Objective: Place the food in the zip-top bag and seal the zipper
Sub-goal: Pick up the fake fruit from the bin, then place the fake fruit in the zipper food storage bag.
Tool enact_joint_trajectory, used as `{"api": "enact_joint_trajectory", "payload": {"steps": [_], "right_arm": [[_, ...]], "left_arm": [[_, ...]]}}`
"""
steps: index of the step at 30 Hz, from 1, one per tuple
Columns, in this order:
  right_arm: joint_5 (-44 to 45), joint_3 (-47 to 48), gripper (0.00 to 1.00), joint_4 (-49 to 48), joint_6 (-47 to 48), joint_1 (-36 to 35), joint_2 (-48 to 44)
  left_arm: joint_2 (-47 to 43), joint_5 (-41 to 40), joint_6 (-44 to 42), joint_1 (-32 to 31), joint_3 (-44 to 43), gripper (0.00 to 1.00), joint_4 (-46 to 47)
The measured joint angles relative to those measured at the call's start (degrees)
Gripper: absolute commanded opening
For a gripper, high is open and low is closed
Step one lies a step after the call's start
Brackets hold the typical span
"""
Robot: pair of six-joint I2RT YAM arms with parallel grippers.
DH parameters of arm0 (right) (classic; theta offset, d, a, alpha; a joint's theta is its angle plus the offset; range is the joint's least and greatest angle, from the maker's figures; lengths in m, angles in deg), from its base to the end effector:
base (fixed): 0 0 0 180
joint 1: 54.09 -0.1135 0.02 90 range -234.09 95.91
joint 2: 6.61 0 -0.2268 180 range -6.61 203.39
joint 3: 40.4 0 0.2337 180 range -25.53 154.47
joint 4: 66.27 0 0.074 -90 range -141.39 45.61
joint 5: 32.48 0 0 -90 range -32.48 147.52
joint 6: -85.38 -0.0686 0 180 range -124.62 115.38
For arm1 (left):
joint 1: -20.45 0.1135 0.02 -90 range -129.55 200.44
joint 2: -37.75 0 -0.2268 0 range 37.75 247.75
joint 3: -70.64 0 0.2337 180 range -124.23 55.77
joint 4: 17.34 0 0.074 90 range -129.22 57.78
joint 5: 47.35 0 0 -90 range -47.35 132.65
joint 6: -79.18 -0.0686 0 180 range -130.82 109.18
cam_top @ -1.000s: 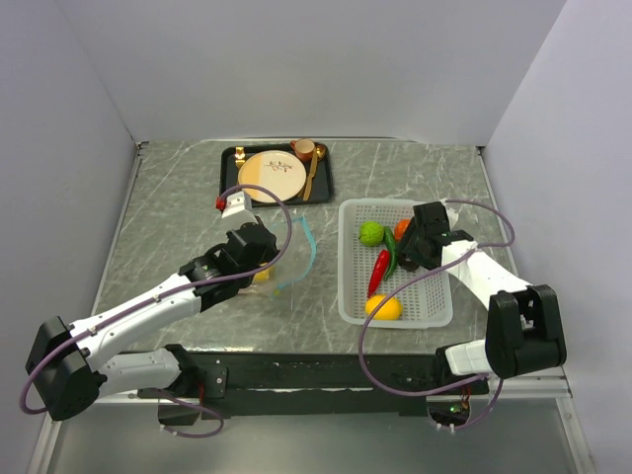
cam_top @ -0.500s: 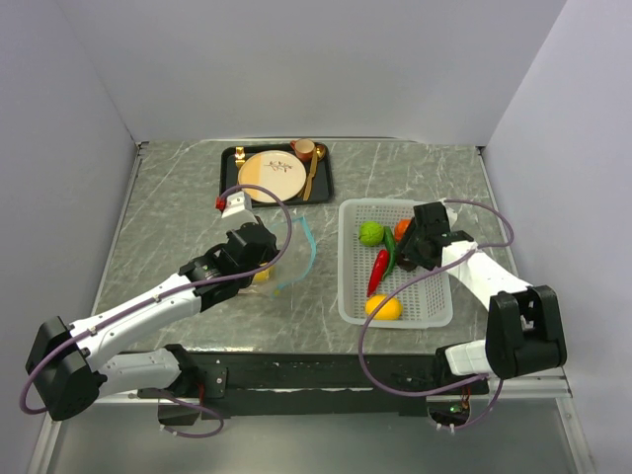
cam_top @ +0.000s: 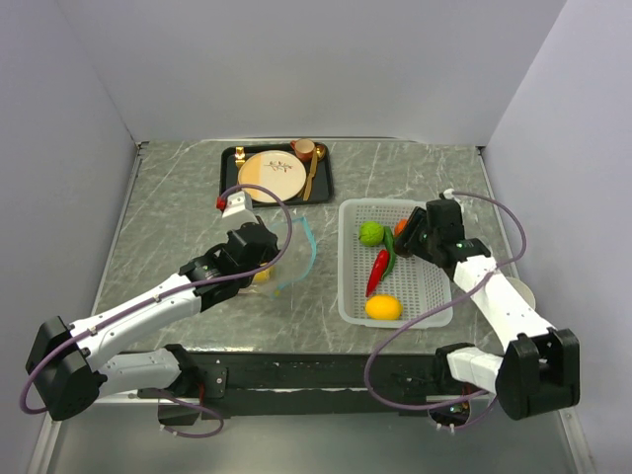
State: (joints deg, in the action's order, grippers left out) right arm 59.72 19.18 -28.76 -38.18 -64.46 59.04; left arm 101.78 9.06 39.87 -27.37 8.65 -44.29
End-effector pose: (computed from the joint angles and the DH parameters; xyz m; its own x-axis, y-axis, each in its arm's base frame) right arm 0.2583 0.0446 0.1971 -0.6494 0.4427 -0.6183 0.2478 0.8919 0.3784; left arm 0.2087 -0.1738 0.2455 -0.4324 -0.4827 -0.7616 -0.0666 0.8594 -0.5069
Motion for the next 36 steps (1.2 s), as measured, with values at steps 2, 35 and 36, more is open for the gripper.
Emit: {"api": "enact_joint_trajectory", "payload": {"steps": [2, 35, 36], "right_arm": [[-1.86, 0.00, 0.37, -0.46, -0.02, -0.24, -0.85], [-24.33, 12.00, 0.38, -14.34, -1.40, -25.03, 12.96], [-24.52, 12.46, 0.38, -14.36, -1.31, -25.33, 13.62]], "left_arm": [[0.00, 0.20, 0.00, 0.00, 0.02, 0.01, 0.24], [0.09, 2.84, 1.07, 0.00, 1.90, 0.01, 2.58], [0.09, 2.89, 1.07, 0.00, 1.90, 0.01, 2.60]]}}
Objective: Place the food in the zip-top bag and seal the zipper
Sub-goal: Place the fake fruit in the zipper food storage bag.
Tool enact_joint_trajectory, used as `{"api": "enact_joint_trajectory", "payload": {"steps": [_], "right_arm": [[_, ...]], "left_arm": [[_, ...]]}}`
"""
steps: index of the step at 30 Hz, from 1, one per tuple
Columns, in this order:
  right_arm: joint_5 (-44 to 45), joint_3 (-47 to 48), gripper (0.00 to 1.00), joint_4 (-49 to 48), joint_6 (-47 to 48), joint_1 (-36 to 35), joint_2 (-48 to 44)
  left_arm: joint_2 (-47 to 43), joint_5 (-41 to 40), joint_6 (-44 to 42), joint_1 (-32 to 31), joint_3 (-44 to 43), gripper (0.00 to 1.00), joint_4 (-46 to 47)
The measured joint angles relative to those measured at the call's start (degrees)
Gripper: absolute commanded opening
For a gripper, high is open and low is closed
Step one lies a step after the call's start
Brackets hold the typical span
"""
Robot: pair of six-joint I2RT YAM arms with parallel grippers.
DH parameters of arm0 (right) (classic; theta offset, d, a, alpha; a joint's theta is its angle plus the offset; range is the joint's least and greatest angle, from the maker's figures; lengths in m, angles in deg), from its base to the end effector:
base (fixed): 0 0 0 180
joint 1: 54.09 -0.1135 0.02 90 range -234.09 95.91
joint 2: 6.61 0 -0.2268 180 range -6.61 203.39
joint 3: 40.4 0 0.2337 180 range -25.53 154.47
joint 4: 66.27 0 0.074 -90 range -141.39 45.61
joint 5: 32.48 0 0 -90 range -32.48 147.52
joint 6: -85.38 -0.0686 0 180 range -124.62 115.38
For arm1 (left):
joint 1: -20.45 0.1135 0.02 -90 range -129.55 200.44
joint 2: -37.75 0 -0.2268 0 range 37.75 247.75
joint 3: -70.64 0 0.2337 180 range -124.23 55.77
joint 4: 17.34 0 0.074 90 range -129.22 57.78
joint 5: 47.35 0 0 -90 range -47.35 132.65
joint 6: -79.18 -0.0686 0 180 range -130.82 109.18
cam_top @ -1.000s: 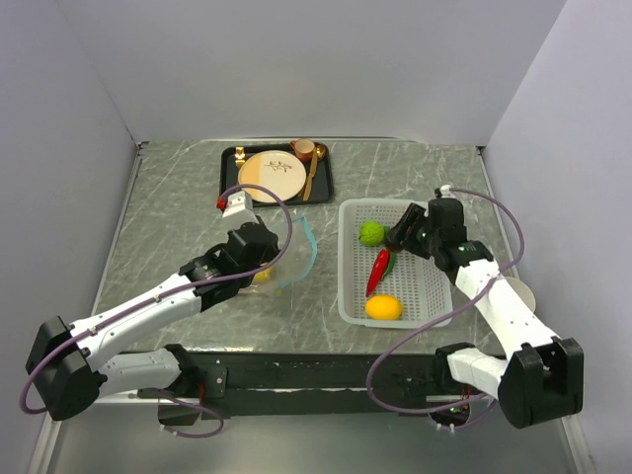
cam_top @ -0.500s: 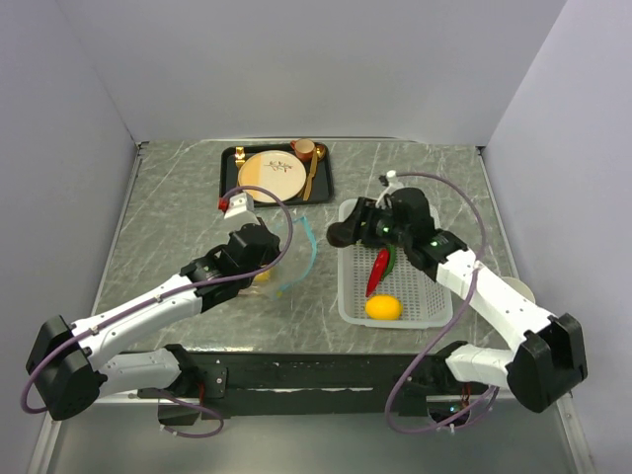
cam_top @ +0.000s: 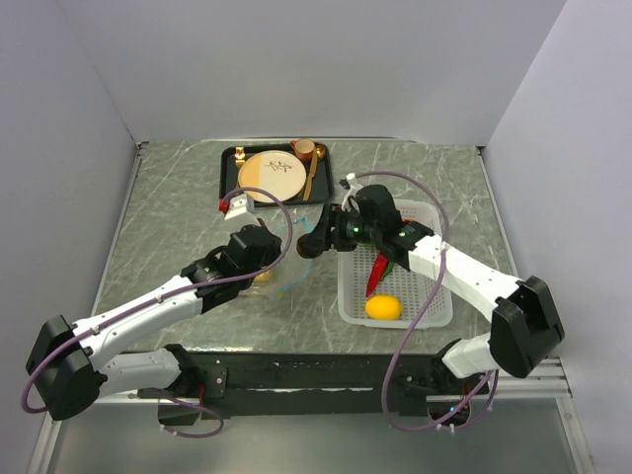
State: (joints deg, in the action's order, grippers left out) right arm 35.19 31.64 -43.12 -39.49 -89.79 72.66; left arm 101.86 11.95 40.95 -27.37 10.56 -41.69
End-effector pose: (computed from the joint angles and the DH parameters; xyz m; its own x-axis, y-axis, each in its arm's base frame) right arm 0.2513 0.2127 0.2374 -0.7977 0.0780 -0.5979 -0.4264 0.6281 0.6509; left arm 0.2080 -0.1774 0.2379 -0.4611 -0.4970 -0.7351 -0.0430 0.8399 -0.5410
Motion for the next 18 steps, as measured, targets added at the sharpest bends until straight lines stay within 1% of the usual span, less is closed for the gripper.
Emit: {"api": "enact_joint_trajectory", "payload": {"steps": [2, 7, 8, 9, 10, 11, 12, 14, 15, 18], "right_arm": [[-0.37, 1.03, 0.41, 0.07, 0.28, -0.79, 1.53], [-0.94, 2.95, 0.57, 0.11, 1.14, -2.36, 4.63], [-0.98, 3.06, 0.62, 0.13, 1.27, -2.54, 4.98], [-1.01, 3.23, 0.71, 0.26, 1.38, -2.73, 5.31], [-1.01, 3.28, 0.73, 0.31, 1.51, -2.82, 5.51], [-1.01, 3.28, 0.77, 0.37, 1.70, -2.95, 5.55], [-0.98, 3.28, 0.83, 0.35, 1.73, -2.95, 5.55], [-0.85, 3.28, 0.89, 0.09, 1.77, -2.99, 5.55], [-0.76, 3.26, 0.98, -0.20, 1.77, -3.02, 5.55], [0.17, 3.23, 0.99, -0.94, 2.16, -3.04, 5.18]], "left_arm": [[0.00, 0.07, 0.00, 0.00, 0.00, 0.01, 0.13], [0.00, 0.09, 0.00, 0.00, 0.00, 0.01, 0.17], [0.00, 0.09, 0.00, 0.00, 0.00, 0.01, 0.17], [0.00, 0.09, 0.00, 0.00, 0.00, 0.01, 0.17], [0.00, 0.09, 0.00, 0.00, 0.00, 0.01, 0.17], [0.00, 0.09, 0.00, 0.00, 0.00, 0.01, 0.20], [0.00, 0.09, 0.00, 0.00, 0.00, 0.01, 0.17], [0.00, 0.09, 0.00, 0.00, 0.00, 0.01, 0.20], [-0.04, 0.07, 0.00, 0.00, 0.00, 0.01, 0.20], [-0.28, 0.07, 0.00, 0.00, 0.00, 0.01, 0.20]]}}
